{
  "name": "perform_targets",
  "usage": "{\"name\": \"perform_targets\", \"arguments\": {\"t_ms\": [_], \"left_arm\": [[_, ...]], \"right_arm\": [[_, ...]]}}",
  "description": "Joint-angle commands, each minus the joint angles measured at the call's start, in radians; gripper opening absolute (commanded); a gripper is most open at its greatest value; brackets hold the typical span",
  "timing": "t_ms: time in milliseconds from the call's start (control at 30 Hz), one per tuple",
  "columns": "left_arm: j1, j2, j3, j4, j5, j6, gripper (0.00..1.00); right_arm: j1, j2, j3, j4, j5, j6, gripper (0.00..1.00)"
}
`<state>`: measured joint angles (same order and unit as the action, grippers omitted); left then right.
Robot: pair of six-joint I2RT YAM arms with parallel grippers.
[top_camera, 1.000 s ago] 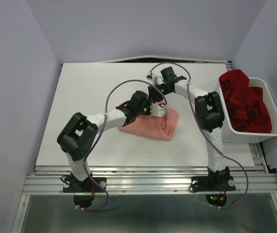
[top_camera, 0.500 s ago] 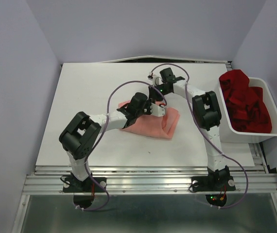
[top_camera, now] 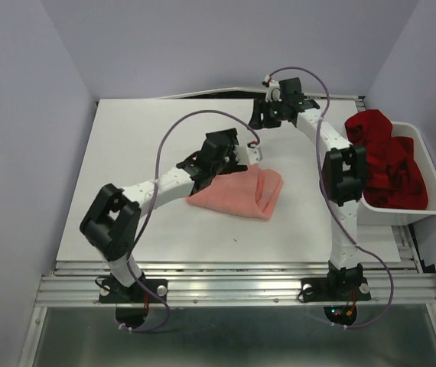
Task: Fold and stack the skirts
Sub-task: Fold the skirt, then neatly place the folded skirt to the corner
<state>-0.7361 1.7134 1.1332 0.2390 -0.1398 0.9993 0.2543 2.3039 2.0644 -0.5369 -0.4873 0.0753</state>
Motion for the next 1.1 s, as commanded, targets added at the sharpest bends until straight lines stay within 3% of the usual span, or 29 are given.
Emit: {"name": "perform_targets", "arguments": {"t_ms": [0, 167, 200, 233, 333, 433, 533, 733, 1067], "left_arm": [[-0.017, -0.225, 0.08, -0.127, -0.053, -0.212, 0.98], [-0.019, -0.362, 0.04, -0.237, -0.121, -0.558, 0.98], [-0.019, -0.374, 0.068, -0.332, -0.118, -0.718, 0.98], [-0.019, -0.371, 0.086, -0.377, -0.062, -0.784, 0.98], [-0.022, -0.331, 0.155, -0.495, 0.109, -0.974, 0.99], [-0.049, -0.299, 0.134, -0.471, 0.063, -1.208, 0.99], [-0.097, -0.255, 0.109, -0.471, -0.019, -1.33, 0.99], [-0.178, -0.143, 0.088, -0.448, -0.142, -1.413, 0.98], [-0.12, 0.238, 0.22, -0.491, -0.179, -1.45, 0.96]], "right_arm": [[0.002, -0.153, 0.027, 0.092, 0.044, 0.038, 0.69], [0.002, -0.241, -0.003, 0.13, 0.082, 0.066, 0.9], [0.002, -0.271, -0.009, 0.135, 0.082, 0.072, 0.93], [0.002, -0.288, -0.015, 0.143, 0.093, 0.078, 0.98], [0.002, -0.354, -0.036, 0.144, 0.105, 0.07, 1.0], [0.002, -0.435, -0.084, 0.141, 0.136, 0.014, 1.0], [0.002, -0.539, -0.174, 0.146, 0.219, -0.043, 1.0], [-0.027, -0.665, -0.309, 0.147, 0.274, -0.063, 1.0], [-0.027, -0.745, -0.417, 0.147, 0.283, -0.115, 1.0]]}}
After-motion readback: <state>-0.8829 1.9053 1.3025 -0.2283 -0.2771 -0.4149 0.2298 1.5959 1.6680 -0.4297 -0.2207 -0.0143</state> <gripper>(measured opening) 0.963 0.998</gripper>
